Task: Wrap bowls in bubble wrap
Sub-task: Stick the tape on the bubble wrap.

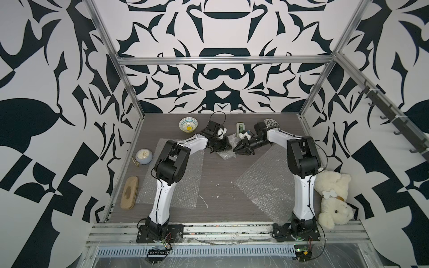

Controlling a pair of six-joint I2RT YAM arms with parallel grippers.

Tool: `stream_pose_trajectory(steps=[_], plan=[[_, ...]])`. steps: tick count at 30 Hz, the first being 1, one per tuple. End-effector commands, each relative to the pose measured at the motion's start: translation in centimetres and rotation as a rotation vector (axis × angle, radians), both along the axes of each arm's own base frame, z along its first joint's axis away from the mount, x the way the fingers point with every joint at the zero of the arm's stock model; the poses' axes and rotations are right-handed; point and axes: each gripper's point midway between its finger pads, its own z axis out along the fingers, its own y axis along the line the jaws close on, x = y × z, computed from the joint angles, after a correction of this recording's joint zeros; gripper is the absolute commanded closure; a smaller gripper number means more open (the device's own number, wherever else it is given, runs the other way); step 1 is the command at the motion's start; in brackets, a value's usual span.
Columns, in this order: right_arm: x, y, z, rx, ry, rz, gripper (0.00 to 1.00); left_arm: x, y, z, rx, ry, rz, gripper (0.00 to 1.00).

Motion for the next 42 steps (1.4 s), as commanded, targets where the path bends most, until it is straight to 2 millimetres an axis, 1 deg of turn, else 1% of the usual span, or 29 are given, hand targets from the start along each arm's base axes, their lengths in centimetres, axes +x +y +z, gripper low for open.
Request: stream_pose_trajectory(steps=[1,3,4,5,6,10,12,18,21,22,23,26,27,28,30,32,37,39,42], plan=[[-1.1,-1.2,-0.3,-0.083,0.031,-0.015,0.66,-0.6,2.2,-4.3,0.108,0.081,0.044,0.88],[-1.1,-1.3,-0.6,-0.090,0.035,-0.018,0.64,-0.6,2.1,-4.1,0.107,0.081,0.043,0.88],[-1.0,-1.2,-0.5,-0.084,0.032,-0.020,0.62,-0.5,2.2,-4.1,0.108,0.078,0.044,0.88],[-0.9,-1.1,-0.3,-0.075,0.031,-0.022,0.56,-0.5,2.2,-4.1,0.111,0.078,0.045,0.89],[-0.7,-1.1,0.1,-0.069,0.025,-0.023,0.54,-0.5,2.2,-4.0,0.113,0.077,0.045,0.88],[-0.2,-1.3,0.9,-0.088,-0.004,-0.025,0.54,-0.5,2.2,-4.2,0.112,0.081,0.045,0.88],[0.1,-1.6,1.6,-0.097,-0.025,-0.031,0.54,-0.4,2.1,-4.1,0.108,0.080,0.046,0.88],[0.8,-2.7,5.1,-0.152,-0.130,-0.052,0.54,-0.5,2.0,-3.9,0.105,0.079,0.043,0.88],[1.7,-3.5,6.5,-0.237,-0.222,-0.080,0.56,-0.6,2.0,-3.9,0.107,0.077,0.041,0.88],[1.9,-3.5,6.9,-0.237,-0.233,-0.087,0.56,-0.6,1.9,-3.9,0.107,0.076,0.041,0.88],[2.0,-3.4,7.5,-0.232,-0.240,-0.086,0.59,-0.5,1.9,-3.8,0.106,0.075,0.041,0.88],[2.5,-2.4,8.2,-0.224,-0.277,-0.086,0.75,-0.6,1.8,-3.9,0.106,0.077,0.039,0.87],[2.5,-1.7,8.0,-0.219,-0.278,-0.081,0.81,-0.7,1.7,-3.9,0.106,0.077,0.037,0.87],[2.4,-1.0,7.9,-0.214,-0.278,-0.068,0.84,-0.7,1.7,-3.9,0.107,0.075,0.038,0.87],[2.2,0.5,7.1,-0.211,-0.264,-0.033,0.86,-0.7,1.7,-4.0,0.108,0.077,0.039,0.88],[2.4,1.4,6.1,-0.215,-0.252,-0.023,0.87,-0.8,1.6,-4.0,0.108,0.079,0.036,0.87],[3.7,1.5,3.5,-0.271,-0.252,-0.045,0.88,-0.8,1.6,-4.0,0.107,0.079,0.036,0.87],[3.6,1.2,2.2,-0.302,-0.235,-0.041,0.88,-0.8,1.7,-4.1,0.108,0.082,0.036,0.87],[2.8,0.9,0.6,-0.323,-0.199,-0.016,0.89,-0.8,1.7,-4.2,0.109,0.082,0.036,0.87]])
